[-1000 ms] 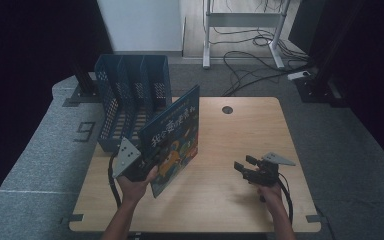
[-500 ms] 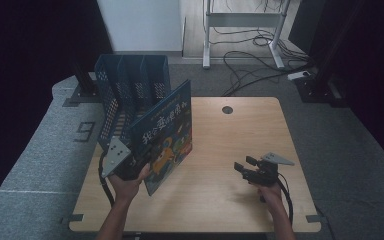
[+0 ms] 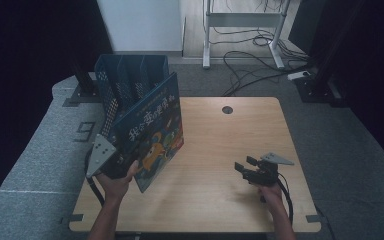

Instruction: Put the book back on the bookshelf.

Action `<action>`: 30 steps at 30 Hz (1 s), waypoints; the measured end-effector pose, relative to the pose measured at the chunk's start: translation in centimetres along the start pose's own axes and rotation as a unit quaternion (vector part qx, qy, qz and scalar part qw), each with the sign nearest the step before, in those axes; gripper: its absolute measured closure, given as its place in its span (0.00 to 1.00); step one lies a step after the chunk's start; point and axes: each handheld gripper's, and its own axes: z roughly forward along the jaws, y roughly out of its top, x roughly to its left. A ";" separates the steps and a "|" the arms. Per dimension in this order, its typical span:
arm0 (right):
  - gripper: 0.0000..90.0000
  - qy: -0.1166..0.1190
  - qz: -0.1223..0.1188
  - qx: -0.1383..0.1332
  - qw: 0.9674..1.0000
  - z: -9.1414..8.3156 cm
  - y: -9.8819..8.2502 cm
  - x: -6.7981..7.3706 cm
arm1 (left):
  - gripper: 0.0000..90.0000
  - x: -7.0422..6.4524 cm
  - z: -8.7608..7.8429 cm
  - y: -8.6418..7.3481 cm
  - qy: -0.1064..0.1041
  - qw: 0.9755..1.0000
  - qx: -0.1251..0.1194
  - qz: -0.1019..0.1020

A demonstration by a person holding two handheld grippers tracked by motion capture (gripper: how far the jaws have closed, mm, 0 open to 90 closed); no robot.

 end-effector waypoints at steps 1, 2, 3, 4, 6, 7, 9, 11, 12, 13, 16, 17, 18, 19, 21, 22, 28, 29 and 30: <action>0.35 -0.001 0.000 0.000 1.000 0.0 0.0 0.0 | 0.91 0.1 -0.1 0.1 0.002 1.000 -0.001 0.001; 0.35 -0.001 0.000 0.001 1.000 0.0 0.0 -0.1 | 0.91 0.2 -0.2 0.2 0.004 1.000 -0.001 0.001; 0.35 -0.001 0.001 0.000 1.000 0.0 0.0 -0.1 | 0.91 0.3 -0.3 0.3 0.006 1.000 -0.003 0.001; 0.35 -0.001 0.001 0.001 1.000 0.0 0.0 -0.1 | 0.91 0.4 -0.4 0.4 0.007 1.000 -0.004 0.001; 0.35 -0.002 0.002 0.002 1.000 0.0 0.0 -0.1 | 0.91 0.6 -0.6 0.6 0.010 1.000 -0.006 0.002; 0.35 -0.003 0.002 0.002 1.000 0.0 0.0 -0.1 | 0.91 0.7 -0.7 0.7 0.012 1.000 -0.006 0.002; 0.35 -0.004 0.001 0.003 1.000 0.0 -0.1 -0.1 | 0.91 1.0 -0.9 0.9 0.016 1.000 -0.009 0.002; 0.35 -0.005 0.001 0.005 1.000 0.1 -0.1 -0.1 | 0.91 1.2 -1.2 1.0 0.021 1.000 -0.011 0.002; 0.35 -0.006 0.000 0.007 1.000 0.1 -0.1 -0.1 | 0.91 1.4 -1.3 1.1 0.024 1.000 -0.011 0.004; 0.35 -0.005 -0.001 0.010 1.000 0.1 -0.1 -0.1 | 0.91 1.4 -1.3 1.1 0.024 1.000 -0.011 0.004; 0.35 -0.007 -0.001 0.013 1.000 0.2 -0.1 -0.1 | 0.91 1.7 -1.6 1.4 0.032 0.999 -0.011 0.007; 0.35 -0.008 0.000 0.018 1.000 0.2 -0.2 -0.2 | 0.91 2.0 -1.9 1.6 0.036 0.999 -0.012 0.009; 0.35 -0.008 0.000 0.018 1.000 0.2 -0.2 -0.2 | 0.91 2.0 -1.9 1.6 0.036 0.999 -0.012 0.009; 0.35 -0.008 0.002 0.018 1.000 0.3 -0.2 -0.2 | 0.91 2.1 -2.0 1.6 0.039 0.999 -0.014 0.008; 0.35 -0.010 0.000 0.022 1.000 0.3 -0.2 -0.2 | 0.91 2.4 -2.2 1.7 0.043 0.999 -0.016 0.008; 0.35 -0.010 -0.001 0.022 1.000 0.4 -0.3 -0.1 | 0.91 2.5 -2.2 1.8 0.045 0.999 -0.016 0.008; 0.35 -0.013 -0.003 0.027 1.000 0.5 -0.4 -0.2 | 0.91 2.8 -2.3 1.9 0.063 0.998 -0.020 0.015; 0.35 -0.013 -0.003 0.029 0.999 0.5 -0.4 -0.2 | 0.91 3.0 -2.2 1.9 0.066 0.998 -0.020 0.013; 0.35 -0.013 -0.003 0.029 0.999 0.5 -0.4 -0.2 | 0.91 3.0 -2.2 1.9 0.066 0.998 -0.020 0.013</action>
